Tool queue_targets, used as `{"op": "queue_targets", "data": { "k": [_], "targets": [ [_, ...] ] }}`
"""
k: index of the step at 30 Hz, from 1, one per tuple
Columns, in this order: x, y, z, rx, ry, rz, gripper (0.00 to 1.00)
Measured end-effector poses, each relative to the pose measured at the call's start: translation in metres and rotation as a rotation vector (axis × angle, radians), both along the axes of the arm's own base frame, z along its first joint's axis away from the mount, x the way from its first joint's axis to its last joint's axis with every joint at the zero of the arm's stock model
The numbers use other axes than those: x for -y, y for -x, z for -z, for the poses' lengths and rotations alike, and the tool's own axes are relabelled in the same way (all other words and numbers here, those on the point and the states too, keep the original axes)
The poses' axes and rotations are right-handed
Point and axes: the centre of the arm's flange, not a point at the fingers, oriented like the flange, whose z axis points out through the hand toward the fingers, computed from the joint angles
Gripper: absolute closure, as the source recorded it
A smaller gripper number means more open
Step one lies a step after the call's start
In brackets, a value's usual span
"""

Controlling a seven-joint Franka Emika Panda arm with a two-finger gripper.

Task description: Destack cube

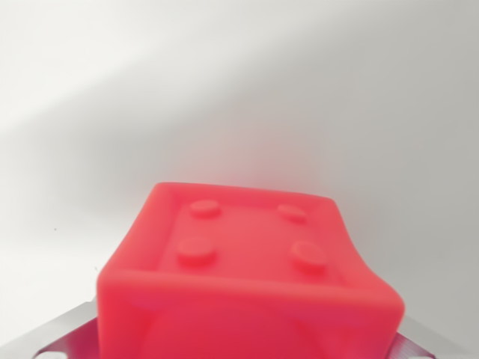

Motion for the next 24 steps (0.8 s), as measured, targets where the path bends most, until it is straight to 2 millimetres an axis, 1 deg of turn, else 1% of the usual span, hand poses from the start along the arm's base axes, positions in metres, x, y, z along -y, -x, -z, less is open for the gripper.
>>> {"op": "queue_targets", "data": {
  "k": [10,21,22,24],
  "targets": [
    [0.000,0.000,0.011,0.000,0.000,0.000,1.00],
    [0.000,0.000,0.014,0.000,-0.001,0.001,1.00],
    [0.000,0.000,0.014,0.000,-0.001,0.001,0.00],
    [0.000,0.000,0.014,0.000,-0.001,0.001,0.00]
  ]
}}
